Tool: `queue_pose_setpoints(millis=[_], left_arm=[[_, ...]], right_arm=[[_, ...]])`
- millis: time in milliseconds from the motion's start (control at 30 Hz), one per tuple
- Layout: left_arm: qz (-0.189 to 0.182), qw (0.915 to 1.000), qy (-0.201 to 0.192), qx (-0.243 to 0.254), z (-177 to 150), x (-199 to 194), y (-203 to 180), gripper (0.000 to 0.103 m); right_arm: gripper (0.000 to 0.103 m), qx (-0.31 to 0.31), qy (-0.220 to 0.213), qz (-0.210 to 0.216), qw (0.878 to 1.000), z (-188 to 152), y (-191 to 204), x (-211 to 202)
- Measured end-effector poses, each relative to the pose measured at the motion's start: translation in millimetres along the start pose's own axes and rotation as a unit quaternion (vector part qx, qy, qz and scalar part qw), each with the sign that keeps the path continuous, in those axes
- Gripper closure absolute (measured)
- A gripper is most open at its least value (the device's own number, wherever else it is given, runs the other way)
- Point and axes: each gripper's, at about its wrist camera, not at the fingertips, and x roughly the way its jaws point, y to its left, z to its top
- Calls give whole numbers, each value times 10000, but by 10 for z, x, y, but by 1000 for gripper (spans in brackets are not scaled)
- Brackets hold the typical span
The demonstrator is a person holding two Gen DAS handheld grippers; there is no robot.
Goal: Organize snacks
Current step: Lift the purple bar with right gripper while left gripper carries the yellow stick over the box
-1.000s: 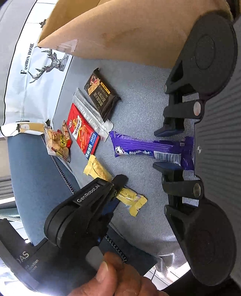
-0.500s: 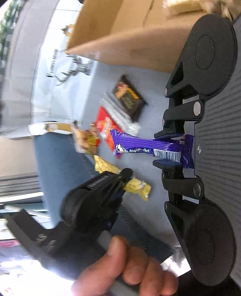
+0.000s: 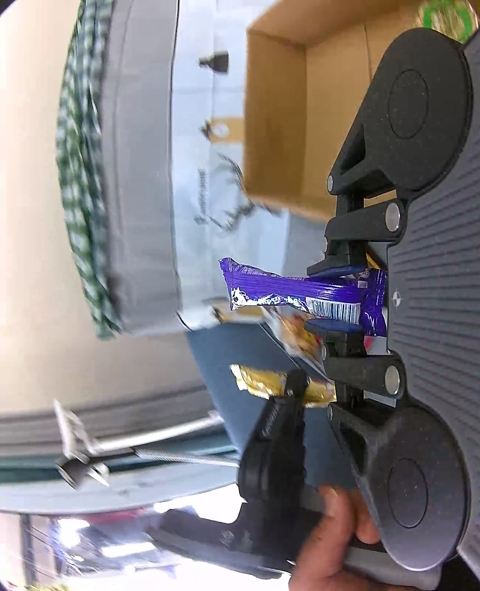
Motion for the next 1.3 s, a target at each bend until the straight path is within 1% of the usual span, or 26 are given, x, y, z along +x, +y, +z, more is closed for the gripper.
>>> queue_pose_setpoints(millis=[133, 233, 400, 500, 633, 733, 900, 1033, 1300], left_arm=[[-440, 9988, -203, 113, 15, -11, -390, 93], [-755, 9961, -295, 339, -19, 11, -707, 93], [-1231, 9887, -411, 747, -125, 50, -1230, 93], [-1470, 9836, -422, 955, -204, 86, -1483, 93], [-1681, 9778, -378, 1194, -314, 132, -1738, 93], [-1769, 9740, -381, 1365, -379, 153, -1872, 93], [-1817, 9695, -443, 1582, -440, 158, -1956, 93], [-1794, 9698, -435, 1591, -440, 162, -1909, 93], [-1778, 9697, -421, 1622, -438, 150, -1885, 93]], right_arm=[[78, 173, -141, -312, 9993, 120, -317, -181], [78, 275, -233, -588, 9976, 181, -575, -317], [78, 548, -507, -1020, 9920, 245, -972, -577], [78, 748, -554, -1208, 9883, 232, -1194, -691], [78, 922, -535, -1431, 9839, 190, -1419, -790], [78, 1032, -515, -1516, 9817, 152, -1543, -849], [78, 1047, -527, -1580, 9805, 139, -1618, -887], [78, 1087, -537, -1534, 9807, 150, -1639, -889], [78, 1016, -550, -1454, 9826, 163, -1562, -888]])
